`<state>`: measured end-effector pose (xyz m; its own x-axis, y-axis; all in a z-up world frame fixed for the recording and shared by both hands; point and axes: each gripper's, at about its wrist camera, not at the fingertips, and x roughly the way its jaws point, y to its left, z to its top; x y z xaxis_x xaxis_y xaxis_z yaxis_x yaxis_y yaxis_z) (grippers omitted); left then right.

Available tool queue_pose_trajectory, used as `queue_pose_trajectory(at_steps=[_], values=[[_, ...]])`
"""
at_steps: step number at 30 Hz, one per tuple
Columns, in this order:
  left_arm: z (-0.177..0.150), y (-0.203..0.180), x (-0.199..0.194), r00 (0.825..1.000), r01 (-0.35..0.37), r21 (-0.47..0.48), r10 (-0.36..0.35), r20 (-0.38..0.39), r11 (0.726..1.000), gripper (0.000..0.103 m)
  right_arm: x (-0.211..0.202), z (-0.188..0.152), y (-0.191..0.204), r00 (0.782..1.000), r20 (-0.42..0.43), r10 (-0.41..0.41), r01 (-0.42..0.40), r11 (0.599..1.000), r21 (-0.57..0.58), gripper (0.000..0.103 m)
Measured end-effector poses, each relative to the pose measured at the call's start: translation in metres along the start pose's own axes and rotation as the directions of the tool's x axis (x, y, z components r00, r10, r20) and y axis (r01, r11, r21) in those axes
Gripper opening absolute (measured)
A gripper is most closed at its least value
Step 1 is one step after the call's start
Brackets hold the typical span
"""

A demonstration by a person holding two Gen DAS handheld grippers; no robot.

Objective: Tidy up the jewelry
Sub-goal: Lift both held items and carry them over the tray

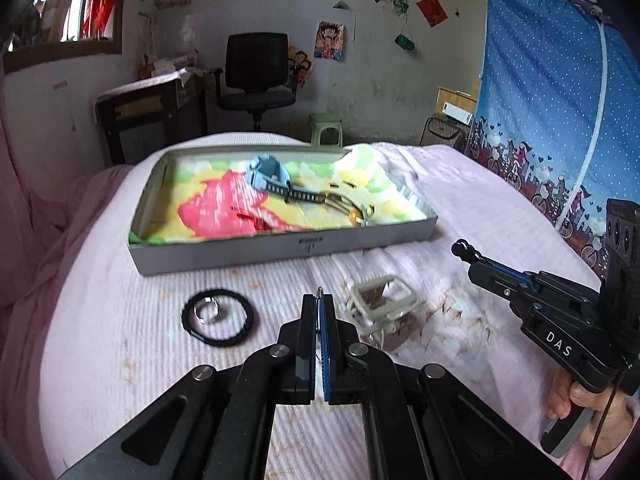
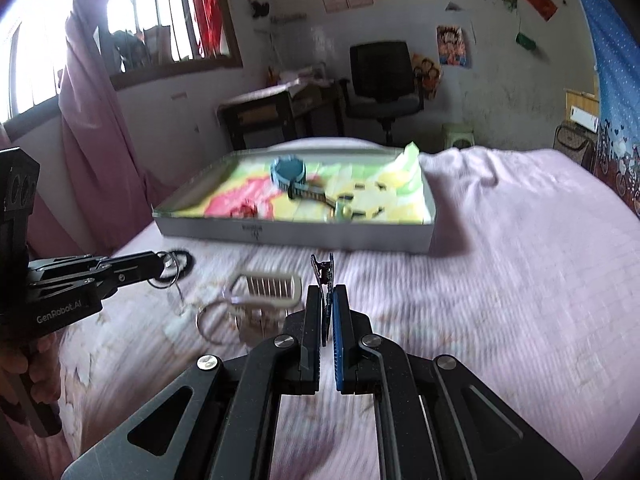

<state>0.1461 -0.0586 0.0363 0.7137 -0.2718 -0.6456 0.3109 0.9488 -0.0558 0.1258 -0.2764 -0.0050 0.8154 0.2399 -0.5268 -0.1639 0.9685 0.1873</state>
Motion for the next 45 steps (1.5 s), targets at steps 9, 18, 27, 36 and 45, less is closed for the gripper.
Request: queue_pose_trajectory(at_steps=[9, 18, 27, 36, 45], values=[[0.025, 0.002, -0.007, 0.998, -0.016, 0.000, 0.016, 0.059, 1.000, 0.002, 0.008, 0.022, 0.004, 0.996, 0.085, 0.011, -0.008, 1.000, -0.028, 0.005], [0.060, 0.013, 0.007, 0.994, -0.027, -0.006, 0.028, 0.107, 1.000, 0.002, 0.029, 0.052, 0.008, 0.991, 0.129, 0.019, -0.015, 0.999, -0.036, 0.005], [0.088, 0.039, 0.047, 0.990, -0.045, -0.075, 0.055, 0.127, 0.996, 0.002, 0.072, 0.072, 0.003, 0.996, 0.088, 0.026, -0.023, 0.999, -0.035, 0.005], [0.079, 0.051, 0.086, 0.998, -0.046, -0.109, 0.051, 0.042, 0.993, 0.002, 0.110, 0.060, 0.008, 0.999, -0.015, 0.032, -0.033, 0.999, -0.043, 0.005], [0.070, 0.051, 0.105, 0.998, -0.056, -0.110, 0.052, -0.037, 0.992, 0.002, 0.127, 0.056, 0.007, 0.997, -0.071, 0.008, -0.010, 0.999, -0.030, 0.005]])
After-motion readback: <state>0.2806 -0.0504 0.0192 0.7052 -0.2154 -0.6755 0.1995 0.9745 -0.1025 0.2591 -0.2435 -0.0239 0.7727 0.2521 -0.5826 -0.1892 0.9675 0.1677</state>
